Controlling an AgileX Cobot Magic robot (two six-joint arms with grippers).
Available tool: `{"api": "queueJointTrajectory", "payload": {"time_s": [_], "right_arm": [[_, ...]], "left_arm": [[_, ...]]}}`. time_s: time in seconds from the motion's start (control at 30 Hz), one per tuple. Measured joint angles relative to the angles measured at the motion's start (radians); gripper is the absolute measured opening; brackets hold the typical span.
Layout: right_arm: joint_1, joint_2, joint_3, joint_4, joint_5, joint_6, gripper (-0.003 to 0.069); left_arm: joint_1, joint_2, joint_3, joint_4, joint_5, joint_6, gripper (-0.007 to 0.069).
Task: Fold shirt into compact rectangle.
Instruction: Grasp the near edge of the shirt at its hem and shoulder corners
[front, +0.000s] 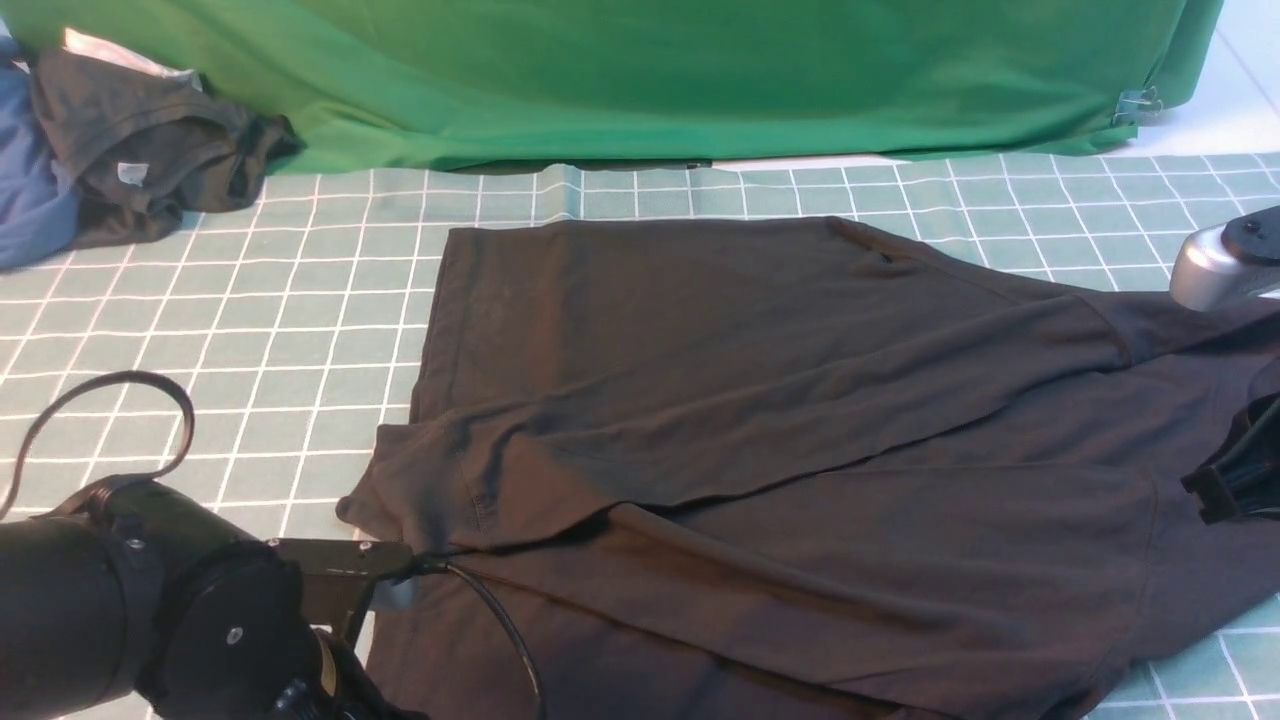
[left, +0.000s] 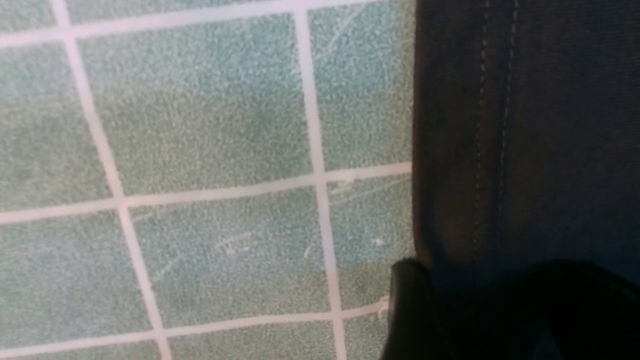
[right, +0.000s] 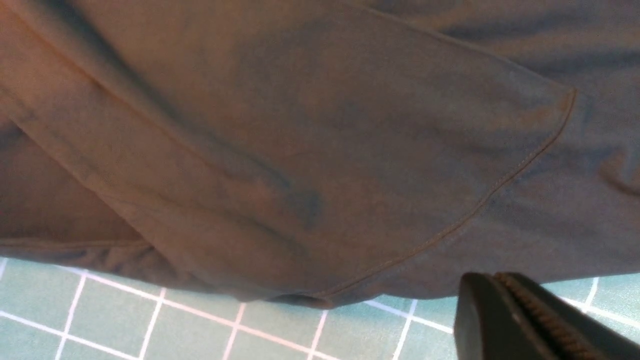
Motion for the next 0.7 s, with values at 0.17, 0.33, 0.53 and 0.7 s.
{"api": "queueJointTrajectory", "payload": {"time_s": [0.17,0.33,0.53,0.7], "right_arm": [[0.000,0.000,0.000,0.000,0.000,-0.005,0.0020],[0.000,0.000,0.000,0.001,0.000,-0.023,0.0020],[0.000,0.000,0.000,0.001,0.009,-0.026,0.0020],[0.000,0.000,0.000,-0.004,0.075,-0.055,0.0020]], "left_arm": [[0.000,0.028,-0.010,-0.005,0.011,-0.001,0.0347],[0.000,0.038,-0.011,0.012,0.023,0.022,0.0239],[-0.001,0.045,-0.038,0.023,0.046,0.065,0.0027],[-0.002,0.003,-0.069,0.102,0.138,0.062,0.0008]]}}
